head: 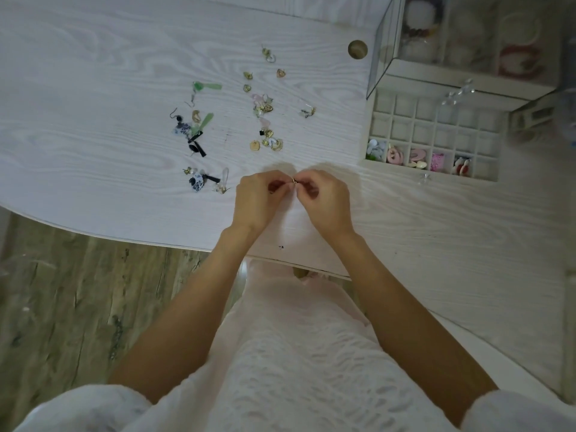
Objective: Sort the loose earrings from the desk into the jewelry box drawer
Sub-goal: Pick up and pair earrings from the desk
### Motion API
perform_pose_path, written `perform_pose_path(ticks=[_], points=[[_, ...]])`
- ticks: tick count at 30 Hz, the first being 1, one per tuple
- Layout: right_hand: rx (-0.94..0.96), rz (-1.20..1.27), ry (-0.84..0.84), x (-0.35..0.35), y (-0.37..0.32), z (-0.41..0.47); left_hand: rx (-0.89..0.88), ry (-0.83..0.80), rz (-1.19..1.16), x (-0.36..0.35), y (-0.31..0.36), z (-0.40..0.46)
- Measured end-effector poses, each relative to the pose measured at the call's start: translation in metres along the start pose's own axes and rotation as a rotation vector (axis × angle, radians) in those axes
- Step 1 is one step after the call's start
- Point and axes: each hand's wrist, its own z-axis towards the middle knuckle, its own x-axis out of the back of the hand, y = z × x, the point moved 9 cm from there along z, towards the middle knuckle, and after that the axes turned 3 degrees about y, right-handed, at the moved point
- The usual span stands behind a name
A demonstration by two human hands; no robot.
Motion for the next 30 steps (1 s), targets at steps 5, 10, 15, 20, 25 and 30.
perform_pose_path(ticks=[5, 10, 15, 20, 25, 30], points=[[-0.054, 0.159, 0.114, 0.057, 0.004, 0.019, -0.058, 0.044, -0.174, -0.011, 0.050, 0.019], [-0.107, 0.084, 0.237, 0.113, 0.032, 0.057, -0.124, 0.037, -0.162, -0.051, 0.102, 0.064], [-0.061, -0.220, 0.212, 0.120, 0.047, 0.085, -0.210, 0.028, 0.138, -0.081, 0.123, 0.091], [-0.002, -0.283, 0.234, 0.123, 0.046, 0.092, -0.325, 0.009, 0.317, -0.090, 0.132, 0.103], [0.020, -0.359, 0.243, 0.121, 0.052, 0.092, -0.422, -0.002, 0.275, -0.082, 0.129, 0.093], [0.142, -0.395, 0.243, 0.113, 0.015, 0.062, -0.515, 0.135, 0.296, -0.026, 0.108, 0.047]])
